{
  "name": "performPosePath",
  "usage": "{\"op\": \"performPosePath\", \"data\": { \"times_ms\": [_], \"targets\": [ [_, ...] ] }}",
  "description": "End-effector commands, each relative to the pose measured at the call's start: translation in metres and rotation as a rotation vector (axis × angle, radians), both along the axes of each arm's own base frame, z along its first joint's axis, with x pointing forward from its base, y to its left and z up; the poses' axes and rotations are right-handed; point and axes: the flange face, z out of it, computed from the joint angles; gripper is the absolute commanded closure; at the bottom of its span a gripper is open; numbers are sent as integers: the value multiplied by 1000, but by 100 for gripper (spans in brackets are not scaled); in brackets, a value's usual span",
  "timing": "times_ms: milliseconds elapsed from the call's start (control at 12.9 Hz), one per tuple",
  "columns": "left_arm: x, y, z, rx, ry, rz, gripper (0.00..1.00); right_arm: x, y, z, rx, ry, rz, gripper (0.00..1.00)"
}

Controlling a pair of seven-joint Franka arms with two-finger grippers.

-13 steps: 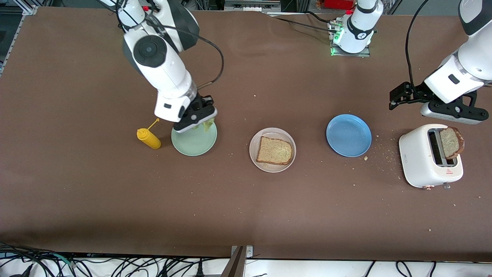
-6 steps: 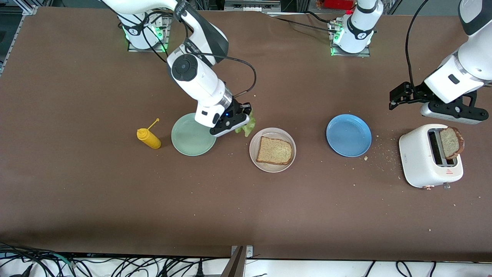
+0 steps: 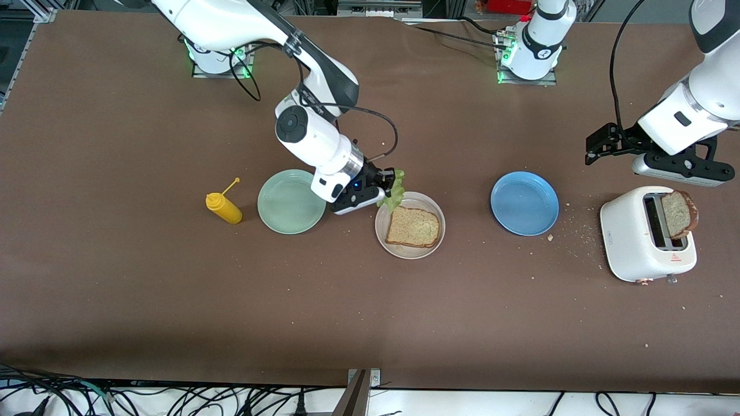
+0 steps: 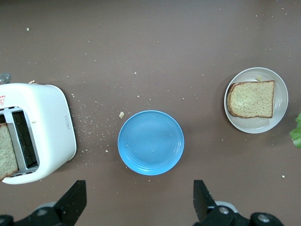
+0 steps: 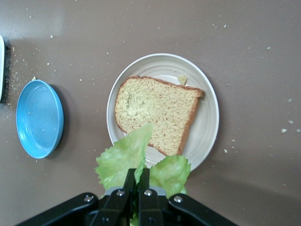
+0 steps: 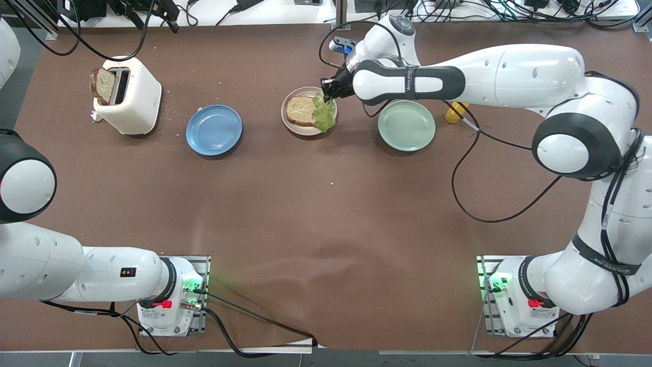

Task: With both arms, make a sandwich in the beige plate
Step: 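Lower the lettuce leaf onto the bread slice with the right gripper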

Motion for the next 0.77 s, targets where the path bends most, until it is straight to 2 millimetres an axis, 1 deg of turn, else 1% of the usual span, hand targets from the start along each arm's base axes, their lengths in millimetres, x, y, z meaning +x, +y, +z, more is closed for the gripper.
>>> {"op": "performPosePath", "data": {
  "times_ms": [0, 77, 232, 542, 697],
  "targets": [
    [2, 0, 5, 28, 1, -9, 0, 12, 18, -10, 53, 32, -44, 100],
    [2, -1, 5, 28, 1, -11, 0, 14, 19, -15, 57, 31, -47, 100],
    [2, -1, 5, 28, 1, -11, 0, 19, 19, -30, 60, 42, -57, 100],
    [2, -1, 5, 28, 1, -11, 0, 36, 18, -48, 79, 45, -85, 100],
    [2, -1, 5, 28, 1, -11, 0, 41, 19, -54, 85, 45, -92, 100]
  ]
}}
